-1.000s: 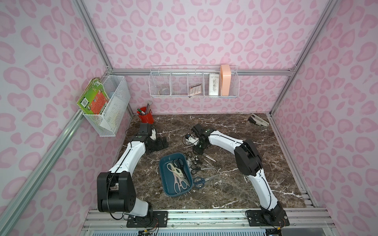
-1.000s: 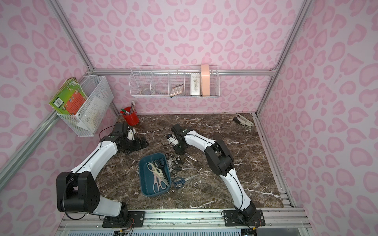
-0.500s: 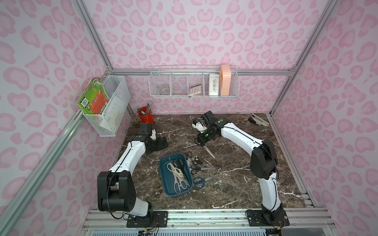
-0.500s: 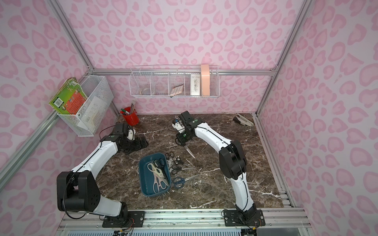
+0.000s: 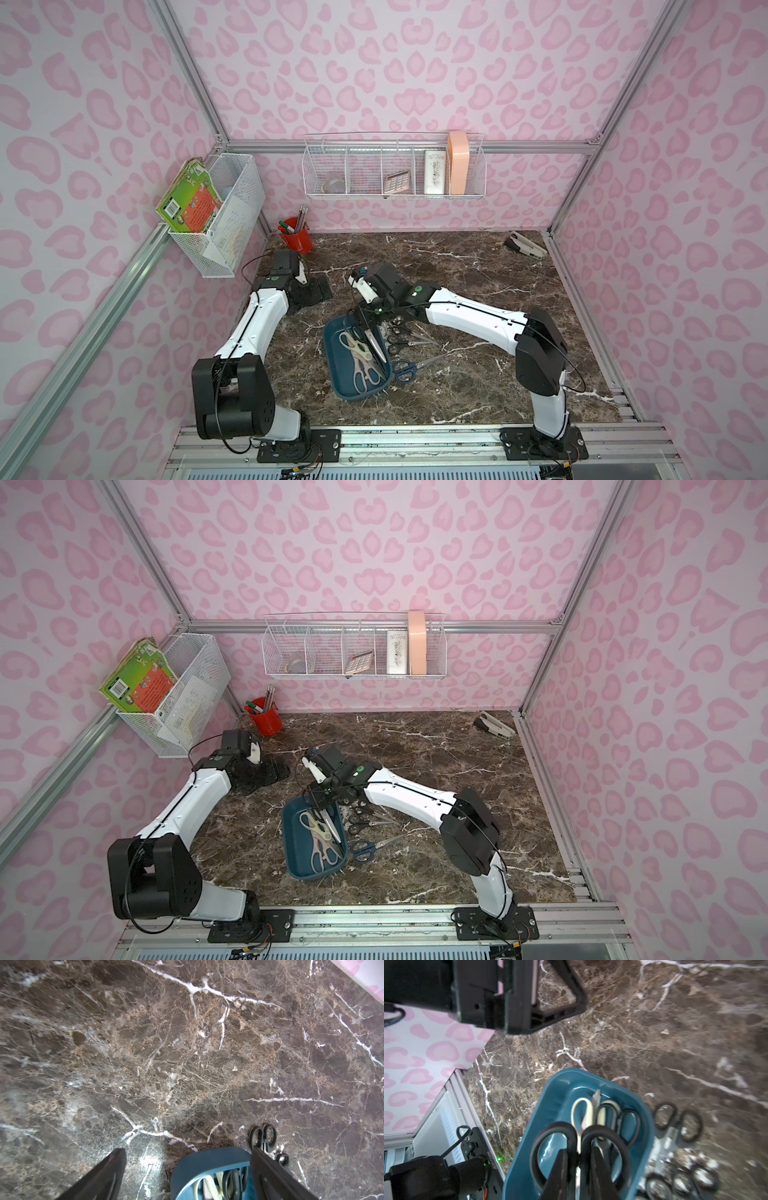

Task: Put the scissors into the storage box
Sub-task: Place the scissors in the storage box.

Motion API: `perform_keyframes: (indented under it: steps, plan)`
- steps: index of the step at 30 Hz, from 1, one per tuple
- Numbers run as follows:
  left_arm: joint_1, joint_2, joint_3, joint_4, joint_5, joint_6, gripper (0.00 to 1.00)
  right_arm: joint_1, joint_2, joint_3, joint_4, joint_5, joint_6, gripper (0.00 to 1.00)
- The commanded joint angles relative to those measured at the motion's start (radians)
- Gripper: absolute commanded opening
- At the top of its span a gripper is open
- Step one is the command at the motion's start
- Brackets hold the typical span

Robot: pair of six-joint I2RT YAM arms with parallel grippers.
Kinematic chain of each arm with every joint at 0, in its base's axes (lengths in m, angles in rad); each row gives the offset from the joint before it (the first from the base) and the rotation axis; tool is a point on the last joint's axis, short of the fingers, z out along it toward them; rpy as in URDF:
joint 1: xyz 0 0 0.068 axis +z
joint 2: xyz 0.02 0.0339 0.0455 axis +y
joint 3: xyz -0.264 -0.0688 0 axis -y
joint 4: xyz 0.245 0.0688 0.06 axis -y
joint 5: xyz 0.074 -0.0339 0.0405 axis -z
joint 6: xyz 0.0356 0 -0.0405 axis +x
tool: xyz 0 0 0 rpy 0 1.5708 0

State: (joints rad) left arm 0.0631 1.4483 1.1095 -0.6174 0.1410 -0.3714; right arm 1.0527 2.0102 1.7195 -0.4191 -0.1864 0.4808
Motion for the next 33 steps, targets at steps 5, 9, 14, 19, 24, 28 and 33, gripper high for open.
perform_keyframes:
  steps: [5, 9, 14, 19, 24, 28, 33]
  plan:
    - [0.009, -0.041, -0.005, -0.022, -0.077, -0.011, 0.98, 0.087, 0.161, 0.122, -0.014, 0.065, 0.012, 0.0]
    - [0.012, -0.051, -0.009, -0.023, -0.09, -0.021, 0.98, 0.116, 0.222, 0.165, -0.075, 0.106, -0.028, 0.0]
    - [0.016, -0.059, -0.007, -0.032, -0.111, -0.029, 0.98, 0.122, 0.266, 0.18, -0.09, 0.124, -0.032, 0.0]
    - [0.018, -0.069, -0.013, -0.033, -0.12, -0.037, 0.98, 0.119, 0.311, 0.206, -0.1, 0.11, -0.052, 0.16]
    - [0.02, -0.072, -0.014, -0.035, -0.125, -0.037, 0.98, 0.119, 0.335, 0.251, -0.118, 0.093, -0.073, 0.26]
    - [0.018, -0.072, -0.017, -0.033, -0.132, -0.034, 0.98, 0.112, 0.308, 0.254, -0.102, 0.085, -0.08, 0.33]
    - [0.018, -0.065, -0.021, -0.027, -0.118, -0.031, 0.98, 0.08, 0.219, 0.201, -0.058, 0.081, -0.081, 0.33]
